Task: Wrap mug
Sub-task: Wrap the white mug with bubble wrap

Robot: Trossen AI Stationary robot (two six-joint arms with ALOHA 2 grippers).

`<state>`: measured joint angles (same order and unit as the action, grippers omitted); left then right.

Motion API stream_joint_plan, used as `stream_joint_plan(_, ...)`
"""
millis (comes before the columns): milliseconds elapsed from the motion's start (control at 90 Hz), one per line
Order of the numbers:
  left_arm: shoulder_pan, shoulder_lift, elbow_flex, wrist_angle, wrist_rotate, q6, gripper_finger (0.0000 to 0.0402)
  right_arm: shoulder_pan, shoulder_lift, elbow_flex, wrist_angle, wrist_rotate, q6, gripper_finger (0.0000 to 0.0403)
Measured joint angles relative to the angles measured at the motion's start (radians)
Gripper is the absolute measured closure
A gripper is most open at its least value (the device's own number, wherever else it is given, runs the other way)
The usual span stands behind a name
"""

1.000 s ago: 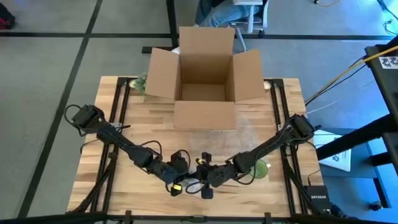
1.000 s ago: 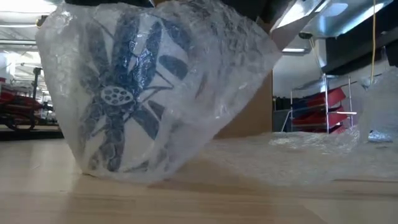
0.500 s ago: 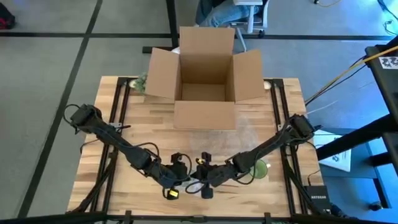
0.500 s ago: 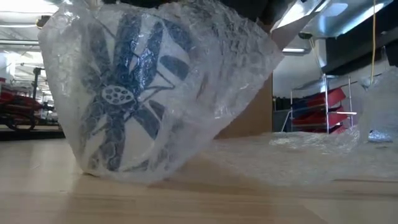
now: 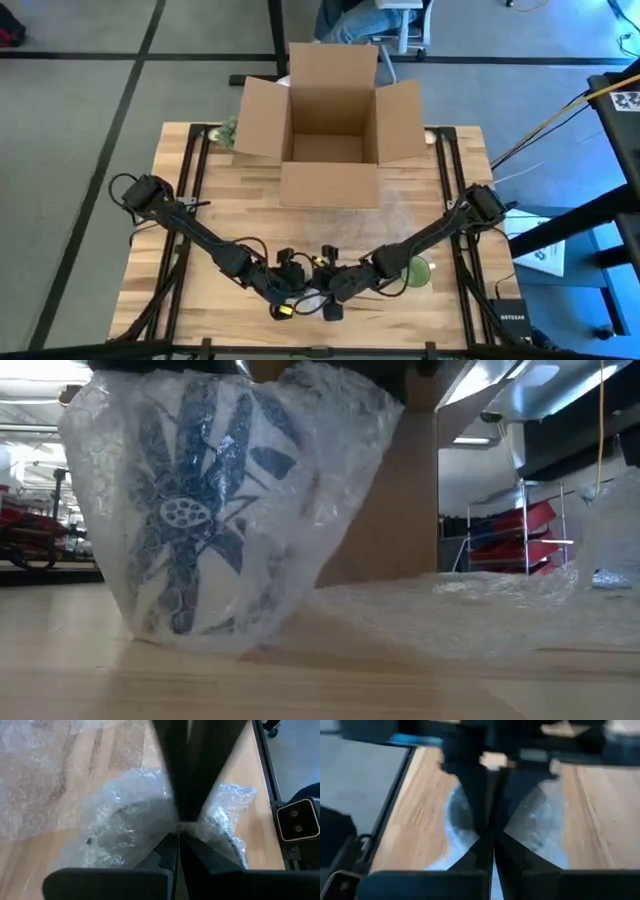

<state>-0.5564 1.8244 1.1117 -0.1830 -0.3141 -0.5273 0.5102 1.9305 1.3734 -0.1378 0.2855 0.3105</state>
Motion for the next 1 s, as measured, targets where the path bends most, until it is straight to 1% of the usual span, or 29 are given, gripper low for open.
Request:
stream_joint_plan(100, 0.002, 0.002, -0.002, 0.023, 0.001, 0.014, 0.0401, -0.004, 0.006, 0.075, -0.113, 0.0, -0.009, 0.0402)
stream_joint_plan(167, 0.005, 0.004, -0.002, 0.033, 0.003, 0.016, 0.0401, -0.008, 0.022, 0.104, -0.17, -0.024, -0.009, 0.0402)
stream_joint_plan(300, 0.011, 0.005, -0.004, 0.055, 0.005, 0.017, 0.0401, -0.016, 0.072, 0.122, -0.181, -0.079, -0.004, 0.0402)
stream_joint_plan(456, 0.01, -0.007, -0.005, 0.064, 0.01, 0.053, 0.0401, -0.025, 0.105, 0.129, -0.185, -0.078, -0.001, 0.0402)
stream_joint_plan(600, -0.01, -0.074, -0.012, 0.049, -0.007, 0.06, 0.0401, -0.025, 0.107, 0.128, -0.18, -0.072, -0.001, 0.0402)
stream_joint_plan(756, -0.039, -0.202, -0.01, -0.001, -0.047, 0.081, 0.0402, -0.026, 0.105, 0.126, -0.187, -0.074, -0.001, 0.0402)
stream_joint_plan(833, -0.055, -0.28, -0.005, -0.091, -0.107, 0.078, 0.0402, -0.026, 0.106, 0.125, -0.196, -0.075, -0.001, 0.0402)
stream_joint_plan(911, -0.068, -0.336, -0.007, -0.228, -0.17, 0.048, 0.0402, -0.026, 0.107, 0.124, -0.197, -0.075, -0.002, 0.0402)
stream_joint_plan(1000, -0.074, -0.388, -0.009, -0.409, -0.241, -0.022, 0.0402, -0.026, 0.109, 0.123, -0.203, -0.071, -0.003, 0.0402)
